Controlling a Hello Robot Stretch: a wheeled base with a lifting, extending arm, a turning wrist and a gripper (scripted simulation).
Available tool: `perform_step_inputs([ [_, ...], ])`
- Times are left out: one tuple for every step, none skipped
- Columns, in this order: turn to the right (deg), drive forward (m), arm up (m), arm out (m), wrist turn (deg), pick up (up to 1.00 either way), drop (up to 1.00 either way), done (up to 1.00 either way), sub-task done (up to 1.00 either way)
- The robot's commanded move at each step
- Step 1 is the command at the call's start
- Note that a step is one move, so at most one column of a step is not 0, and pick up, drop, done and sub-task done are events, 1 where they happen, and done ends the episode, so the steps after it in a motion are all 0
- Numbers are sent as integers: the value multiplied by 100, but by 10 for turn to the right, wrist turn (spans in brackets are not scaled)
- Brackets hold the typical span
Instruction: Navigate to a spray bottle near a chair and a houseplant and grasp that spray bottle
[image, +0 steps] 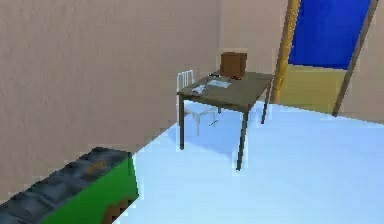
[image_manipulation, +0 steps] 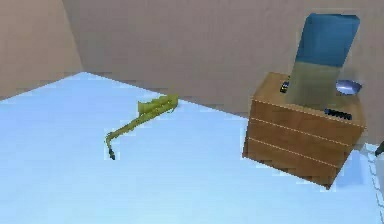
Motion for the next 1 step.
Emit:
perform_step_inputs([
  [300,0,0,0,0,0,0,0,0],
])
